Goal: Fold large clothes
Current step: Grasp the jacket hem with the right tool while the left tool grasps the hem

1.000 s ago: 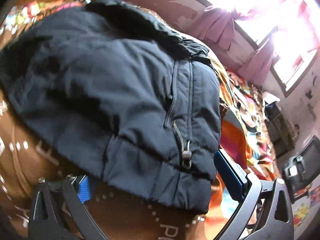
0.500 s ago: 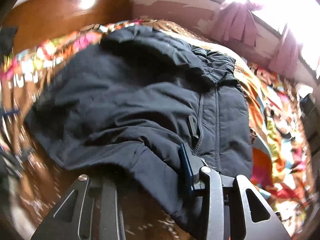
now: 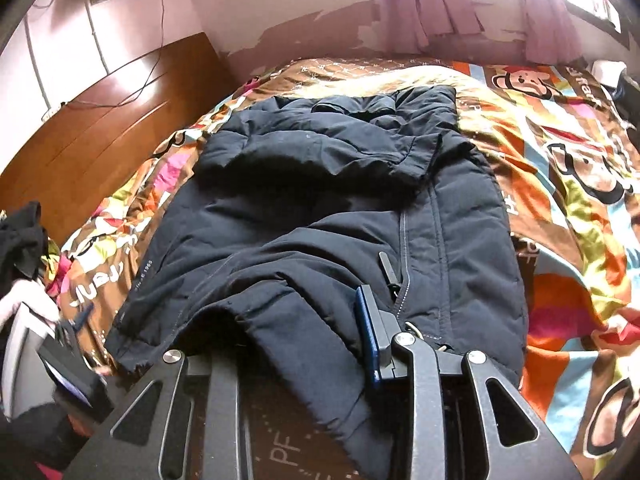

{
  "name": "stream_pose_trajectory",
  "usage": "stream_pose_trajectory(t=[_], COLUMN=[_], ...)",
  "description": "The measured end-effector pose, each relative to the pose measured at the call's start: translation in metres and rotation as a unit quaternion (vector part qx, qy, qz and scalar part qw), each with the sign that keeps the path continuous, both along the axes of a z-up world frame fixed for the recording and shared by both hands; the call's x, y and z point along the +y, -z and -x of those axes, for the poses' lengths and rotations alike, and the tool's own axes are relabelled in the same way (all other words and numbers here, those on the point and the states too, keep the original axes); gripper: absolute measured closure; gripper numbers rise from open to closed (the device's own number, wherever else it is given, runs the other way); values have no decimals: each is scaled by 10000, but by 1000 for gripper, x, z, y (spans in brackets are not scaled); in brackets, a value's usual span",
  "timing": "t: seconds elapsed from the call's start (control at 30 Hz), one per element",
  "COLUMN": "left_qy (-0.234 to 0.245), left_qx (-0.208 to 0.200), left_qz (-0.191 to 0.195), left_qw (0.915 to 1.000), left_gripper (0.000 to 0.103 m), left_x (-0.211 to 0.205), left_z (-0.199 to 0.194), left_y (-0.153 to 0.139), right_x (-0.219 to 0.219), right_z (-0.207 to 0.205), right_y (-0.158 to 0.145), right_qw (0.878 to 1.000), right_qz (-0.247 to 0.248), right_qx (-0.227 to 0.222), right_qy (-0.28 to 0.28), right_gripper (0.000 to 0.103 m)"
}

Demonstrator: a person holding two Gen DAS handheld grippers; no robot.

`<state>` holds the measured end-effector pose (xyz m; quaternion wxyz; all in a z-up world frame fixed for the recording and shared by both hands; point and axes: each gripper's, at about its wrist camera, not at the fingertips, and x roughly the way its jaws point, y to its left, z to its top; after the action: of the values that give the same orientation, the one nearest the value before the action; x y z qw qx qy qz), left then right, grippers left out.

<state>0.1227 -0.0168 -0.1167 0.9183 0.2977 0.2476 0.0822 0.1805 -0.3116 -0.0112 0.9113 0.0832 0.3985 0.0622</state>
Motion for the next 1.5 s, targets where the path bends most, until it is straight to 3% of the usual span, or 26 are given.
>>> stream_pose_trajectory(t=[0.1,0.23,0.4,0.5,0.63,0.67,0.8,0.9,1.07,1.1,1.13,1.2,1.27,1.37,1.5], left_qy=[-34,58,227,293,322,323,312,297,221,187,165,154,236,392,407], left_qx=[-101,-222,-376,-375,-352,-365,-361,-346,-516,-539,-569,-608,-622,-677,-617], left_qz=[283,472,507,518,608,609,569,614,729,676,599,447,268,40,104], left_qw=[9995,9986,9977,9975,9970,9970,9972,9971,9958,9961,9964,9970,9974,9969,9972], left_gripper=[0,9,28,33,33,33,33,33,37,41,44,47,58,78,91], left_x=[11,13,7,0,-4,-4,-6,-3,3,3,3,1,-4,-11,-11], left_z=[-6,-5,-1,-4,-5,-4,-3,0,17,20,23,26,28,31,35], left_y=[-23,-51,-68,-74,-82,-83,-82,-78,-67,-62,-58,-52,-49,-47,-46], right_x=[-2,-7,1,6,13,16,30,33,23,20,19,24,30,42,36], right_z=[2,9,24,33,51,56,63,57,48,48,48,50,50,51,57], right_y=[-3,-6,5,21,45,52,82,88,79,77,78,78,80,78,69], right_qw=[10000,9997,9948,9907,9826,9792,9610,9441,9366,9379,9389,9403,9410,9375,9505], right_qz=[28,140,981,1348,1850,2019,2763,3287,3390,3322,3281,3244,3256,3348,2872], right_qx=[-4,-84,-156,-88,-119,-163,-48,-181,-566,-618,-642,-700,-719,-839,-999], right_qy=[29,159,240,143,129,111,-61,187,686,790,823,754,579,456,641], right_gripper=[75,75,71,67,28,26,26,26,26,26,28,46,68,78,89])
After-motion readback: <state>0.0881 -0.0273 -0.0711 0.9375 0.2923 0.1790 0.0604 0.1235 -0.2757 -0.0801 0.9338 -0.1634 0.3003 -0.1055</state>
